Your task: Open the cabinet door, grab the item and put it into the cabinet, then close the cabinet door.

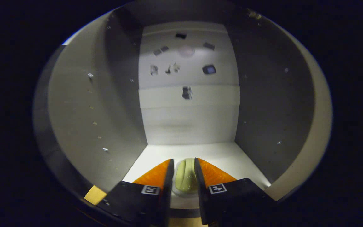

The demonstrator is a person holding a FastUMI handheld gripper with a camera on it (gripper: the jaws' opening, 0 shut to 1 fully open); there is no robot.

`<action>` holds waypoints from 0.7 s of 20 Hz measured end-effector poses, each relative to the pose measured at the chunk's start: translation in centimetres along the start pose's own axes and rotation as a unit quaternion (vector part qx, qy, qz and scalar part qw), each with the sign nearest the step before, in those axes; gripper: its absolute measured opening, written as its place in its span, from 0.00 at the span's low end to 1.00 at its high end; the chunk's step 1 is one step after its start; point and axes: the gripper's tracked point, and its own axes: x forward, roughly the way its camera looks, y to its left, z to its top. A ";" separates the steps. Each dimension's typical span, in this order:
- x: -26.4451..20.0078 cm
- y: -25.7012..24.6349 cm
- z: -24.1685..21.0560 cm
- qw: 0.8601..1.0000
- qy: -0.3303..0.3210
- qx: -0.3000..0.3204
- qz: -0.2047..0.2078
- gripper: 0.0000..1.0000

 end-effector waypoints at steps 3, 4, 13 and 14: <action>-6.1 1.3 3.4 0.999 -0.045 0.004 0.003 0.77; -8.2 1.6 3.8 0.999 -0.051 0.004 0.003 0.78; -22.9 4.6 5.3 0.992 -0.127 0.011 -0.004 0.99; -24.1 4.0 5.0 0.991 -0.129 0.011 -0.017 0.99</action>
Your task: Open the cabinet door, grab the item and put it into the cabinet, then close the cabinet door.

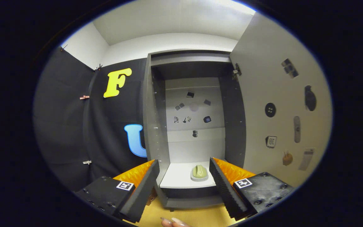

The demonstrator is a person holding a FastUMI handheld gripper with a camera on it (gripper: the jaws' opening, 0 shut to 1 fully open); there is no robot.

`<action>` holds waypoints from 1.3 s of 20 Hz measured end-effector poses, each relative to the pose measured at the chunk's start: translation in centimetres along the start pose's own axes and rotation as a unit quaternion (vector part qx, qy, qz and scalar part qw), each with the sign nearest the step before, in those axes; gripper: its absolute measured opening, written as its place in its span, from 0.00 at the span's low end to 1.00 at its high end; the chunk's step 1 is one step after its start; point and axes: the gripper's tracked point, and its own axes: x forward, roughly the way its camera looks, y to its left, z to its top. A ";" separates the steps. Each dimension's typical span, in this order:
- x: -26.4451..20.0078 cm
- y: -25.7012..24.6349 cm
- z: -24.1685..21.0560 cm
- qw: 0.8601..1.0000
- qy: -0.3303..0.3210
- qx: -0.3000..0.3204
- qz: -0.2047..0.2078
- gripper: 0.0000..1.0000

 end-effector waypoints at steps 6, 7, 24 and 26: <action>-8.6 -6.6 0.3 0.990 0.007 -0.040 -0.138 0.98; -9.7 -7.7 0.8 0.987 0.004 -0.040 -0.157 0.98; -16.2 -25.9 4.8 0.983 -0.001 -0.034 -0.179 0.98; -15.0 -26.0 4.0 0.988 0.013 -0.028 -0.150 0.98</action>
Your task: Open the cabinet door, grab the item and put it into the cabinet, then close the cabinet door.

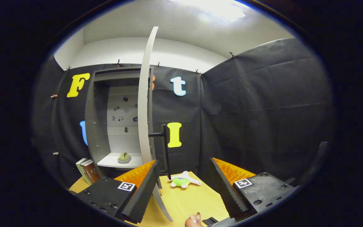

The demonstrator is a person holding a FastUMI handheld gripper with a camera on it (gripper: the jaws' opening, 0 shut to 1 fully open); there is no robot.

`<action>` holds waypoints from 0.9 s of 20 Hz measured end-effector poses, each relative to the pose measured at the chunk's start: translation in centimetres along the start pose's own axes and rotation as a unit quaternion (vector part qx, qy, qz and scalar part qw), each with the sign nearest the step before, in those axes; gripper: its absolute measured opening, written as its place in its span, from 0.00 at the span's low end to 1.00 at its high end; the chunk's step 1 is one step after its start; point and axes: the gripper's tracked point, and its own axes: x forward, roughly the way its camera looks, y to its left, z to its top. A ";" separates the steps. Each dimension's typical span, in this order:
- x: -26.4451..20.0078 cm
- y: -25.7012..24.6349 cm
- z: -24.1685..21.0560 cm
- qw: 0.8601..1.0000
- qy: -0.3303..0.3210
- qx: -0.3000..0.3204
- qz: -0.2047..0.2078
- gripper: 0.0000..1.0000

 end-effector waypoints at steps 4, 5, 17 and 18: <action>1.8 -0.2 -1.6 0.999 0.029 -0.006 0.020 0.98; 1.9 -0.2 -1.7 0.999 0.034 -0.001 0.025 0.97; 1.6 8.1 -1.9 0.997 0.029 0.021 0.068 0.98; 1.5 9.6 -2.0 0.997 0.032 0.024 0.074 0.98</action>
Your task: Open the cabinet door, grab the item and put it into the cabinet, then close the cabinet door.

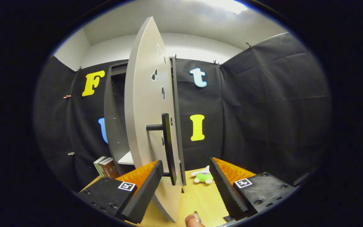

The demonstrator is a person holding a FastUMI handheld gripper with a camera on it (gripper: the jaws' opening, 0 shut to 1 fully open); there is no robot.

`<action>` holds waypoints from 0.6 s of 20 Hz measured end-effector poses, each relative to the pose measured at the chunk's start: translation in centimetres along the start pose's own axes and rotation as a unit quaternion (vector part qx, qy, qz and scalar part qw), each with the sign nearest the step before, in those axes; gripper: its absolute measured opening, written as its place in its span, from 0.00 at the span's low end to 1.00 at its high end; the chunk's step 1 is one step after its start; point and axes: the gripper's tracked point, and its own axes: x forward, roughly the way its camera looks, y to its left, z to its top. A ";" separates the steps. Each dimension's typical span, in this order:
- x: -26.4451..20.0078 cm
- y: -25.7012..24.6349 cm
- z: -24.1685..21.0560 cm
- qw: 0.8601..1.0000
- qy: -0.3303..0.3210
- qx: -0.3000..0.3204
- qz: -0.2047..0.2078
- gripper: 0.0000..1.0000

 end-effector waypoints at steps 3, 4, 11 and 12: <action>0.7 4.5 -0.5 1.000 -0.004 -0.008 0.018 0.98; 1.3 6.0 -0.7 1.000 -0.007 -0.011 0.021 0.98; 3.5 17.5 -1.8 0.995 -0.016 0.010 0.095 0.98; 3.6 18.7 -2.0 0.995 -0.018 0.008 0.101 0.98</action>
